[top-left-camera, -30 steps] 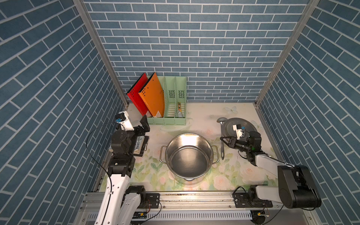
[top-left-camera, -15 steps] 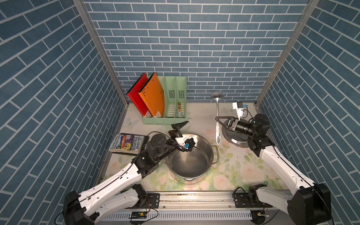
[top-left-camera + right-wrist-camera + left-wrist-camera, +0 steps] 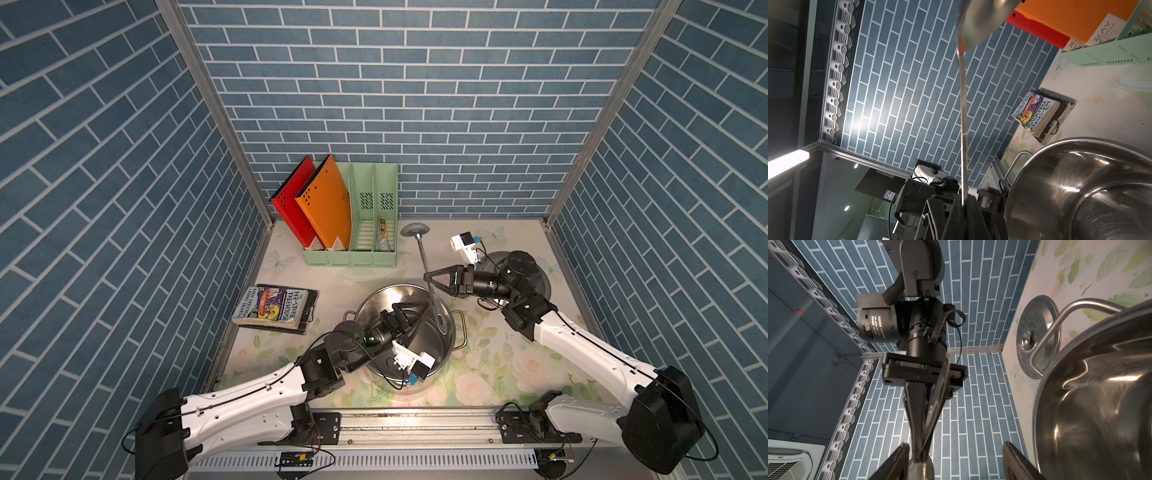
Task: Stir the soup with a spoon
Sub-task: Pick up the spoon from the center of the board.
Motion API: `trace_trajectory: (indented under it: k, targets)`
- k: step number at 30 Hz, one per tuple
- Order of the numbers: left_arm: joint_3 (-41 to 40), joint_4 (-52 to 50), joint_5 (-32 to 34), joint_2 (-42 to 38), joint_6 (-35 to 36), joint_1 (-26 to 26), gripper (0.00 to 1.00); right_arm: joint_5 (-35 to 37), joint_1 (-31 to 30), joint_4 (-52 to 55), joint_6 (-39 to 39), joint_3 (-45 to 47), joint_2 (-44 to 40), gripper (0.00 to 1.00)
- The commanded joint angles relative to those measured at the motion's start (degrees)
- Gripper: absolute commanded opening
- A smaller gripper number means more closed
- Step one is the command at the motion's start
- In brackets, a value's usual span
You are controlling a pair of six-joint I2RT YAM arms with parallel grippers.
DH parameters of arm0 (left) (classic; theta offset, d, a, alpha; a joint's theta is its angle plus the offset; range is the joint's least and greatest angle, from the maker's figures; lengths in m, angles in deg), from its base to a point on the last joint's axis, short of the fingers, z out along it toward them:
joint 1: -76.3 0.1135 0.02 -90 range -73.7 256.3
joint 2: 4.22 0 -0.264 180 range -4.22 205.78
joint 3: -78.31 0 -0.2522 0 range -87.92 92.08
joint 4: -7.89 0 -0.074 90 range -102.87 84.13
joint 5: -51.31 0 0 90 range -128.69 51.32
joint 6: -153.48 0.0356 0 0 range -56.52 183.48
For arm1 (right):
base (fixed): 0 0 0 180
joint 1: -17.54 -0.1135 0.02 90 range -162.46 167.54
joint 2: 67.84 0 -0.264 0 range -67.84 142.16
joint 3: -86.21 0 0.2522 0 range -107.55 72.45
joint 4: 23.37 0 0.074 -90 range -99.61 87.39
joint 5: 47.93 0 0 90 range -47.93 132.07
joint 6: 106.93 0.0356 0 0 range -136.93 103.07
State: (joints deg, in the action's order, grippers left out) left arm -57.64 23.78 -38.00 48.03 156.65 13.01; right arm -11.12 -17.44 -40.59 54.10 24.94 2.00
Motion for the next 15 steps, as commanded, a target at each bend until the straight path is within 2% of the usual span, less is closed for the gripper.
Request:
trace_trajectory:
  k: [1, 5, 9, 13, 15]
  targets:
    - [1.3, 4.7, 1.2, 0.1, 2.8, -1.3, 0.71, 1.2, -1.5, -3.0, 1.6, -0.4, 0.4, 0.00]
    - [1.0, 3.5, 1.5, 0.7, 3.7, -1.6, 0.63, 2.2, -3.6, -4.3, 2.5, -1.0, 1.4, 0.00]
    - [0.8, 3.2, 2.3, 1.0, 4.4, -2.1, 0.47, 2.7, -4.4, -5.7, 3.6, -0.7, 1.8, 0.00]
    - [1.3, 3.7, 3.2, 1.4, 4.9, -2.2, 0.36, 2.9, -5.4, -6.2, 4.0, 0.1, 1.6, 0.00]
    - [1.4, 4.1, 3.4, 1.4, 5.0, -2.4, 0.24, 2.9, -5.9, -6.5, 4.3, 0.5, 1.5, 0.00]
